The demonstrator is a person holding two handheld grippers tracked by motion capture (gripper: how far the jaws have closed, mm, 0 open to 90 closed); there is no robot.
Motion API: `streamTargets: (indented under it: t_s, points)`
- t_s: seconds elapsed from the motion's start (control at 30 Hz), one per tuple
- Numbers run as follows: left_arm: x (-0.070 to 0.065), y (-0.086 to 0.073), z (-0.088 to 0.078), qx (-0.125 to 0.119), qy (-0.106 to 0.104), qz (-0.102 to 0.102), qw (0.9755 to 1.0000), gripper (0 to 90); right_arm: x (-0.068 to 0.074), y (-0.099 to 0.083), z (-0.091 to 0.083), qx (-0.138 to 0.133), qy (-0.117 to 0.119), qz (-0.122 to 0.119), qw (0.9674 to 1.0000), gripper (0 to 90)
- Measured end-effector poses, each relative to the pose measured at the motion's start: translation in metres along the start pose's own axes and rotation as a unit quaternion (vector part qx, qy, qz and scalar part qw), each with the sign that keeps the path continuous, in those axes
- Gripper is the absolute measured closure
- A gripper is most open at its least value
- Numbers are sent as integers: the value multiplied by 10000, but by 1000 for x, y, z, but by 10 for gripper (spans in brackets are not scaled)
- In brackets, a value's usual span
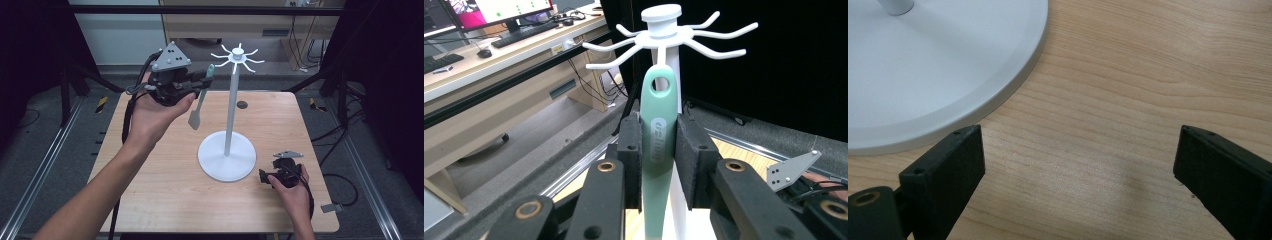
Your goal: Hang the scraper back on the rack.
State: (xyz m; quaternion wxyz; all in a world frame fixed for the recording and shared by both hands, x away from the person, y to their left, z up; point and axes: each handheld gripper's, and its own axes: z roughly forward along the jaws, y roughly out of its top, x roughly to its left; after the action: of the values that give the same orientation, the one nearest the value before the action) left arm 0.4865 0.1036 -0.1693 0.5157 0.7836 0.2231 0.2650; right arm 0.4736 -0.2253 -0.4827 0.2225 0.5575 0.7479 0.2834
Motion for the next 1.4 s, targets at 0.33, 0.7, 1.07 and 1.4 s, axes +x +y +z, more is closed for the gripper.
streamTargets:
  t_s: [0.33,0.7,1.07,1.4]
  points:
    - [0,3,2,-16,-66,-20,10000,739,0,0,0,3,11,-5,10000,66]
    - [1,4,6,19,-1,-33,10000,739,0,0,1,34,21,12,10000,67]
    - [1,4,12,51,-113,-102,9999,738,0,0,1,29,21,-2,10000,67]
    - [1,3,18,62,-102,-126,9998,738,0,0,1,35,33,-4,10000,67]
